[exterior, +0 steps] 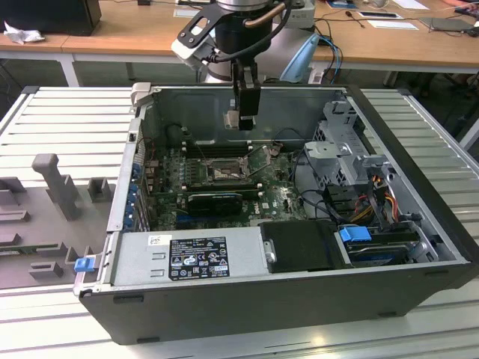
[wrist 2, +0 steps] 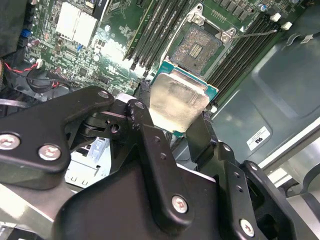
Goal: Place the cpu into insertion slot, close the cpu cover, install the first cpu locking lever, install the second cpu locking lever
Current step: 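Place the cpu into insertion slot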
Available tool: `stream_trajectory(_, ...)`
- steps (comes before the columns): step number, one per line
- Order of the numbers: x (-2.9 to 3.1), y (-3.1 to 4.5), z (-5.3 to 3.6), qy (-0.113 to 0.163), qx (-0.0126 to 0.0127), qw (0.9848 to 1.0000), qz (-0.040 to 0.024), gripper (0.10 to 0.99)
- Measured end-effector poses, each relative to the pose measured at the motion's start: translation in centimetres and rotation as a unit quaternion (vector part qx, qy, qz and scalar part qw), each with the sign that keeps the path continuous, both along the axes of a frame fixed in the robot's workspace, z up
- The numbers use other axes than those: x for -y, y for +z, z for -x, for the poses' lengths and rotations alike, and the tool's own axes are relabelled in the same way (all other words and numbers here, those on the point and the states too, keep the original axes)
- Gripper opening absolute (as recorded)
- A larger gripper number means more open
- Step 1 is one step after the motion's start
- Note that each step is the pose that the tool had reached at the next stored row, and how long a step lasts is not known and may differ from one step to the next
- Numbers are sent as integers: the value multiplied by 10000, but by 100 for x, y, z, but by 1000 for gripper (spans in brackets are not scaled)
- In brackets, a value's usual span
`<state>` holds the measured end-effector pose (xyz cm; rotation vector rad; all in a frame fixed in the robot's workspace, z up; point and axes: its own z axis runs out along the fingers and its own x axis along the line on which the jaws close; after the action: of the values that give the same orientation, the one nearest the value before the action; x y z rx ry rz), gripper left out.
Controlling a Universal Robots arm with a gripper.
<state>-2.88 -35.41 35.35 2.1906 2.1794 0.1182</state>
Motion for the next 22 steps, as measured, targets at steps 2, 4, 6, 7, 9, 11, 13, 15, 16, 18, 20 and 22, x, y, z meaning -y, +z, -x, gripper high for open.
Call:
stream_trajectory(2,0,-16,9,-43,0,10000,0,529)
stream_trajectory(4,0,-29,10,-48,0,10000,0,529)
stream_trajectory(6,0,-44,10,-53,0,10000,0,529)
stream_trajectory(7,0,-48,11,-55,0,10000,0,529)
stream_trajectory(9,0,-55,13,-60,0,10000,1,529)
stream_trajectory(11,0,-60,14,-63,0,10000,0,529)
stream_trajectory(13,0,-64,15,-66,0,10000,1,529)
stream_trajectory(15,0,-69,15,-70,0,10000,0,529)
stream_trajectory(16,0,-70,16,-72,0,10000,1,529)
stream_trajectory(18,0,-74,17,-76,0,10000,0,529)
stream_trajectory(20,0,-78,18,-79,0,10000,0,529)
stream_trajectory(22,0,-80,18,-81,0,10000,0,529)
